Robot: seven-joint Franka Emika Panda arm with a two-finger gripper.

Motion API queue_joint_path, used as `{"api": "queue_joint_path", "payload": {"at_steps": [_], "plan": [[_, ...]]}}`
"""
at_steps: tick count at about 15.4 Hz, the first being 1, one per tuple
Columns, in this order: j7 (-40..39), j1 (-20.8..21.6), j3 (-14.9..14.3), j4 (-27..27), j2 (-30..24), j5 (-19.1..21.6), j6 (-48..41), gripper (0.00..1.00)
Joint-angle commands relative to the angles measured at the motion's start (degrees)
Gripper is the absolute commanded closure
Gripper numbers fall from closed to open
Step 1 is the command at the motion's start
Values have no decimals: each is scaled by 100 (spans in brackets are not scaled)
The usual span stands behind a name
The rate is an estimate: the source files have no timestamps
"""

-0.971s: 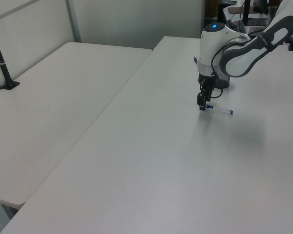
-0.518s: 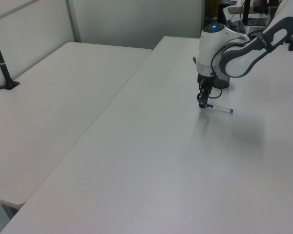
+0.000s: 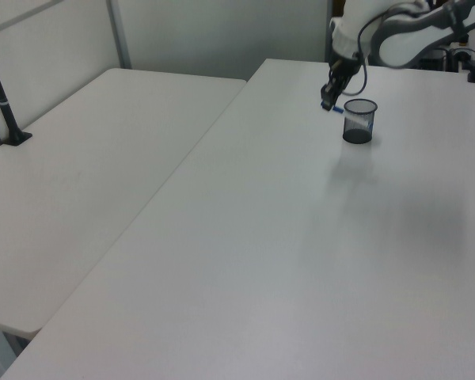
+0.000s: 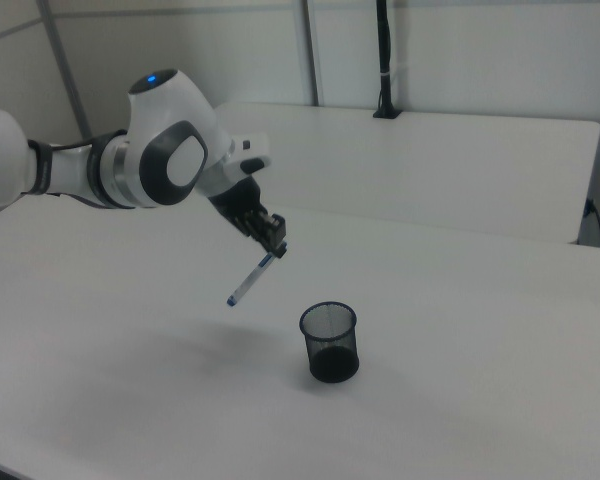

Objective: Insert the marker
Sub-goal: 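Lift the marker and carry it upright over the black mesh cup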

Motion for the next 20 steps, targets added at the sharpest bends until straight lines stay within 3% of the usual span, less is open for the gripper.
{"api": "queue_joint_path", "payload": {"at_steps": [1, 4, 8, 13, 16, 20], "plan": [[25, -35, -390, -173, -329, -67, 943, 100], [-247, -114, -742, -260, -321, -58, 2015, 100], [-678, -123, -1085, -813, -242, -67, 3448, 100], [-897, -131, -1094, -1269, -136, -93, 4064, 100], [-1302, -245, -1112, -1876, 4, -111, 5285, 100], [-1751, -298, -1165, -2159, 4, -120, 5481, 100]]}}
